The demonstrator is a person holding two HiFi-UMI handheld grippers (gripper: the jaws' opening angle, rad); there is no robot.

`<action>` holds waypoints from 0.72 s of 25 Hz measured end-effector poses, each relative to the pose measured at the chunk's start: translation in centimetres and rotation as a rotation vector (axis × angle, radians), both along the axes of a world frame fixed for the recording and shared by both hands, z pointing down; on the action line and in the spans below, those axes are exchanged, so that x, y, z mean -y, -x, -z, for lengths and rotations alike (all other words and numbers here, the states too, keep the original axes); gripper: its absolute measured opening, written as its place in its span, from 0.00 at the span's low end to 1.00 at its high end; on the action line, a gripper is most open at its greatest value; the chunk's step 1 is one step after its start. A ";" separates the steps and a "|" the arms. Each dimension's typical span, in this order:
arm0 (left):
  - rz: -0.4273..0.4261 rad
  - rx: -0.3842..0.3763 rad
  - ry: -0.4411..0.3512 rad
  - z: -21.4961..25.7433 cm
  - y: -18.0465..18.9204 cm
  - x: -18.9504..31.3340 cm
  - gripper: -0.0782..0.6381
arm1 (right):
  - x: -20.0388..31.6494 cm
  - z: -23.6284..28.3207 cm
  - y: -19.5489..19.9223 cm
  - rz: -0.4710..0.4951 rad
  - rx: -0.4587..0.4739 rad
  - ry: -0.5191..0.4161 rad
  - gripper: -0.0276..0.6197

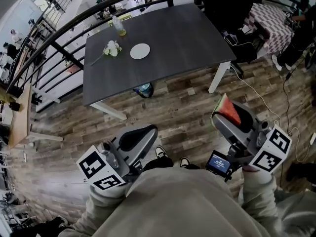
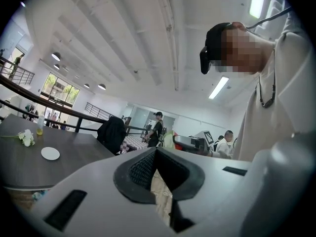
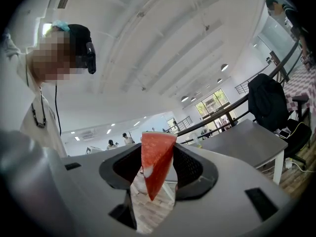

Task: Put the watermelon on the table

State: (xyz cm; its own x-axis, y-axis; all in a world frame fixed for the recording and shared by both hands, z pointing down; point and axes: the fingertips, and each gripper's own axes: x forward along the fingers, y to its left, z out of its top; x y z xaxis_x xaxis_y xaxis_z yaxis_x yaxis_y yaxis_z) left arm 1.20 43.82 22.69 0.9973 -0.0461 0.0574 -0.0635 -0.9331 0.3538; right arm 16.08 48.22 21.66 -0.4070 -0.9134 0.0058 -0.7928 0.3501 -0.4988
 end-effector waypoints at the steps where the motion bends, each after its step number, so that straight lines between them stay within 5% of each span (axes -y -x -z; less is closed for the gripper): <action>1: -0.007 -0.005 0.001 0.0 0.0 0.5 0.11 | 0.4 0.0 0.2 -0.005 -0.006 0.000 0.36; 18: -0.113 -0.081 0.005 -0.8 2.0 8.8 0.11 | 7.9 2.2 4.0 -0.082 -0.087 -0.007 0.36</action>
State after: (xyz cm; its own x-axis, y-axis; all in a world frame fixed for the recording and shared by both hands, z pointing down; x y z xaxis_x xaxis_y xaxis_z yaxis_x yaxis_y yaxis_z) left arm -0.79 35.05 23.46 0.9975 0.0672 -0.0237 0.0712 -0.9309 0.3582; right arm 12.13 40.35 19.47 -0.3293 -0.9437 0.0310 -0.8592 0.2858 -0.4244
